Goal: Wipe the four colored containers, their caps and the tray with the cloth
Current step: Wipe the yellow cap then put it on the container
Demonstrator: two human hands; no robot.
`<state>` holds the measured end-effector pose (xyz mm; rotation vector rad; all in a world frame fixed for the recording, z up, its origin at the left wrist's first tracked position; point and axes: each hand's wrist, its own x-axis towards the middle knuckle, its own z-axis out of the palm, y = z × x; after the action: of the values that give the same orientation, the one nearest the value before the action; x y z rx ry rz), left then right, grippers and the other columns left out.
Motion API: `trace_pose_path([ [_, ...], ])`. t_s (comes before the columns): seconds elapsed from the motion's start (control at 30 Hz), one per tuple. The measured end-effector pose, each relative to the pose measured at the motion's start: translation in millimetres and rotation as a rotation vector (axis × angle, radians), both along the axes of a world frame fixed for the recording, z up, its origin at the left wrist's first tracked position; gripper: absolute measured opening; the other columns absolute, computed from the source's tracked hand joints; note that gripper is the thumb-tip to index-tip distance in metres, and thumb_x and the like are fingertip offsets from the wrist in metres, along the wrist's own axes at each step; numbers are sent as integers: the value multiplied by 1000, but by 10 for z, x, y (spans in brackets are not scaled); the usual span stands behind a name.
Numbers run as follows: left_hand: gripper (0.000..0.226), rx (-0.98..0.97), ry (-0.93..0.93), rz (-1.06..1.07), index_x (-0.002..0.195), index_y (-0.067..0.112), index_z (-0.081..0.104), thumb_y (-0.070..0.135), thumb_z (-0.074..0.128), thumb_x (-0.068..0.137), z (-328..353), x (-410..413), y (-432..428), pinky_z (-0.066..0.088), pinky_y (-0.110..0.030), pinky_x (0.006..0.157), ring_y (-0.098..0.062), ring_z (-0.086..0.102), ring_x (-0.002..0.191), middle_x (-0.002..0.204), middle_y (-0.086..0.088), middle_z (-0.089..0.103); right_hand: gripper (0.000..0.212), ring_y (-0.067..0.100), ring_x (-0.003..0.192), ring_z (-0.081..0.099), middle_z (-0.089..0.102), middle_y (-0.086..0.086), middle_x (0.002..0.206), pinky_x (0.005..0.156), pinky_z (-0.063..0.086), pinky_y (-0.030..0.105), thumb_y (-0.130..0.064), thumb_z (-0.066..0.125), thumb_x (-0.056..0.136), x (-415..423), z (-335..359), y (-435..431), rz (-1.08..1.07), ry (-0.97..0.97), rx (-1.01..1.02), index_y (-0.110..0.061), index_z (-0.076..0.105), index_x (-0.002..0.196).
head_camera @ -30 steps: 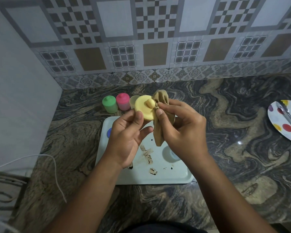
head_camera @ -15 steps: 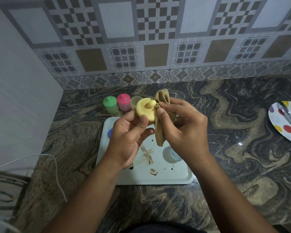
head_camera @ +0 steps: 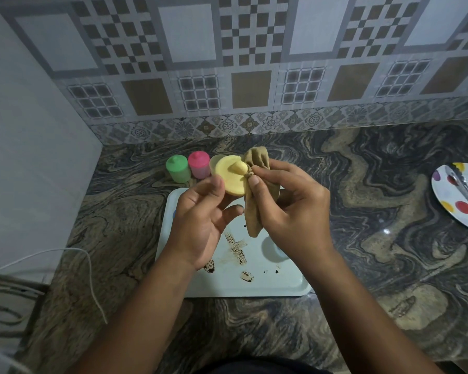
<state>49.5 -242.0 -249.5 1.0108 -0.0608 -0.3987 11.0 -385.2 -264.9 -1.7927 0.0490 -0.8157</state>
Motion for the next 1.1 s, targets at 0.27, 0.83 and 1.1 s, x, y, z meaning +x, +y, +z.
trace_pose_path([
  [0.27,60,27,26,40,117,4,65,54,42,92,-10,0,-58,56,-27,65,-18,68,93,106,-11,72,12,13,93,76,76,-3,111,63,62,44,-16,75,91,-24,5,-18,20,25,13,-11,82,100],
  [0.83,45,-22,0,-8,128,2,59,34,44,100,9,-15,-10,56,-37,92,-25,63,117,128,-19,65,14,9,96,75,75,1,113,72,59,26,-16,76,91,-37,-1,13,-4,28,-24,-9,82,101],
  [1.1,23,28,-19,8,88,18,78,22,55,89,8,-56,34,46,-17,50,-9,70,82,94,0,74,12,7,85,75,75,-6,112,63,59,28,-17,76,92,15,116,-94,-14,102,-14,-13,82,101],
])
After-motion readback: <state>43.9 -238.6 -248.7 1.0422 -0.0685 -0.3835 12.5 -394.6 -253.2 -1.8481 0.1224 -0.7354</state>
